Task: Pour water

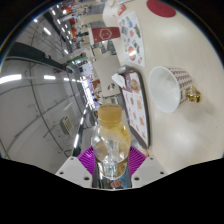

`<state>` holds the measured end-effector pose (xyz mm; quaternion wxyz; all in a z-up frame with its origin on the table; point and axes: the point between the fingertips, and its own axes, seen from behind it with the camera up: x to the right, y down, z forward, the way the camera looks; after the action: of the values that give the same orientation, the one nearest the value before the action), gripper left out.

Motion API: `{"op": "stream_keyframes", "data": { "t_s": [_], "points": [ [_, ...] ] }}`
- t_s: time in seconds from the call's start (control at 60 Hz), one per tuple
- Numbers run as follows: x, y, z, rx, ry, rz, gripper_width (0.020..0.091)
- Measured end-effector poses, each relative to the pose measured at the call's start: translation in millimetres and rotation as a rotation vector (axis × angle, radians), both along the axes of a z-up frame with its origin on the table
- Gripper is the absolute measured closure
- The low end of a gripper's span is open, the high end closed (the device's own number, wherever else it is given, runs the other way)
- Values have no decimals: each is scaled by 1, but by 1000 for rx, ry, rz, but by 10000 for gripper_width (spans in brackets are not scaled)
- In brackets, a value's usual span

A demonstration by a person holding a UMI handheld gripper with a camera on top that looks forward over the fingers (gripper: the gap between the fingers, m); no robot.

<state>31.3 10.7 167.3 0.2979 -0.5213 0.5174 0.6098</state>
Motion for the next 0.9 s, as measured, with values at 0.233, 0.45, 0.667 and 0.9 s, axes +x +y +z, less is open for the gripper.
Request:
{"op": "stream_keyframes", "data": {
  "t_s": [0.233,0.45,0.667,0.9],
  "points": [
    [5,1,-48,-97,103,53,727],
    [30,0,-1,6,-366,126,721],
    [142,-7,89,175,-1218,16,722],
    [282,-33,30,21,-1703,3,724]
  ]
}}
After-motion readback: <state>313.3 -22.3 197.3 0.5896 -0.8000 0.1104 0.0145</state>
